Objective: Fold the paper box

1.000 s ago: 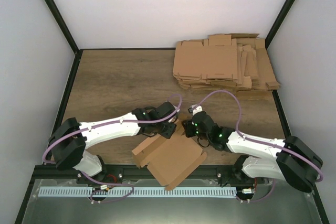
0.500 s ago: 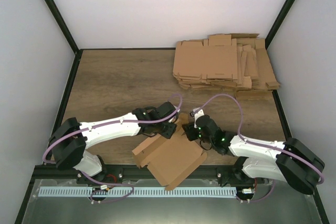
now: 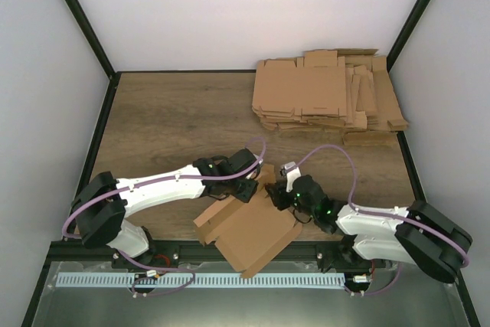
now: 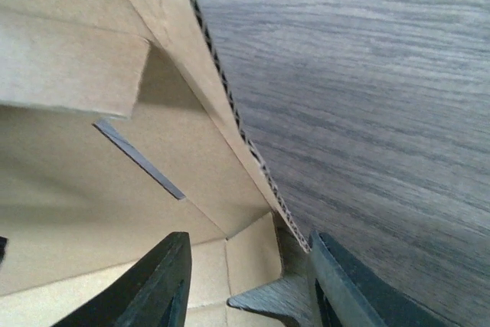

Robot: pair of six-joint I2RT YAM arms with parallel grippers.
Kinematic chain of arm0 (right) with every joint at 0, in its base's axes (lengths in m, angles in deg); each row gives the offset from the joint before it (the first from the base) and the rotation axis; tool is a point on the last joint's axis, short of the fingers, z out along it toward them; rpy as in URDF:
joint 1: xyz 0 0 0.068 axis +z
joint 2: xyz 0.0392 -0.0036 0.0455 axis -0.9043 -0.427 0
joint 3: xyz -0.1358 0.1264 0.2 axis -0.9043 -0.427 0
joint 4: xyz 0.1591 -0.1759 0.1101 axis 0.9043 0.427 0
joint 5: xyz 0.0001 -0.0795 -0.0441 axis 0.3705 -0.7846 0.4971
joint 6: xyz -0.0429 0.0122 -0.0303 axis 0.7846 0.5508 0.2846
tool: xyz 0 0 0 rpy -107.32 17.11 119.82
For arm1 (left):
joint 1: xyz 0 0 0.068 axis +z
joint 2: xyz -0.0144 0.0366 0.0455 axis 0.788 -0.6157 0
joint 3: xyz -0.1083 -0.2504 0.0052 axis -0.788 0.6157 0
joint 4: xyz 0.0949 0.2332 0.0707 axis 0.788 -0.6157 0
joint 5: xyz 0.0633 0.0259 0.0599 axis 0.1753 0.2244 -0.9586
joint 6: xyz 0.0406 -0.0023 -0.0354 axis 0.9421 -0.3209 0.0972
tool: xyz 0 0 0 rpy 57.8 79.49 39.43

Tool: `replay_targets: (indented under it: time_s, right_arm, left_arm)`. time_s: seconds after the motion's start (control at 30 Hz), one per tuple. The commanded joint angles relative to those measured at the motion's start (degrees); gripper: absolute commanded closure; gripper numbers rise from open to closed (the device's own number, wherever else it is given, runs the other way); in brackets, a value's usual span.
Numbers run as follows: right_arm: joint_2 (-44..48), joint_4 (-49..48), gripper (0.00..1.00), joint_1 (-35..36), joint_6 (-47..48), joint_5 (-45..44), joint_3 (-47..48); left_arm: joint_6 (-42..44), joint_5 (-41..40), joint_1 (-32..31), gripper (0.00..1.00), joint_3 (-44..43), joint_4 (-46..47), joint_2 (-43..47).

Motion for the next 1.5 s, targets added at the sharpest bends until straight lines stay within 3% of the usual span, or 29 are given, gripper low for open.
replay_targets:
  time_s: [0.0,0.17,0.43,0.67,1.1,1.47]
  right_arm:
    - [0.54,-9.26,0.54,-0.28,3.29,0.1,-2.05]
    - [0.02,-6.32,0.5,-0.56,4.54,-0.97,-1.38]
    - [-3.47,-12.72,0.51,-2.01,5.78,-2.78,-1.79]
    - [-3.53,-17.6,0.43,-10.16,10.0,10.76,-2.23]
    - [-4.25,-17.91,0.82,-10.28,12.2,19.75,-1.6]
    - [4.63,-10.22,0.99,-0.63,7.74,5.43,-4.38]
  left_arm:
    - [-0.35,1.52,-0.69,0.52,0.75,-0.03,-2.01]
    - [-0.31,1.54,-0.69,0.52,0.64,0.11,-2.03]
    - [-0.13,1.45,-0.68,0.52,0.22,-0.01,-2.2]
    - [-0.03,1.52,-0.69,0.52,0.17,0.09,-2.33]
    - [0.08,1.4,-0.72,0.52,-0.22,-0.06,-2.63]
    - [-0.09,1.25,-0.78,0.52,-0.37,-0.24,-3.09]
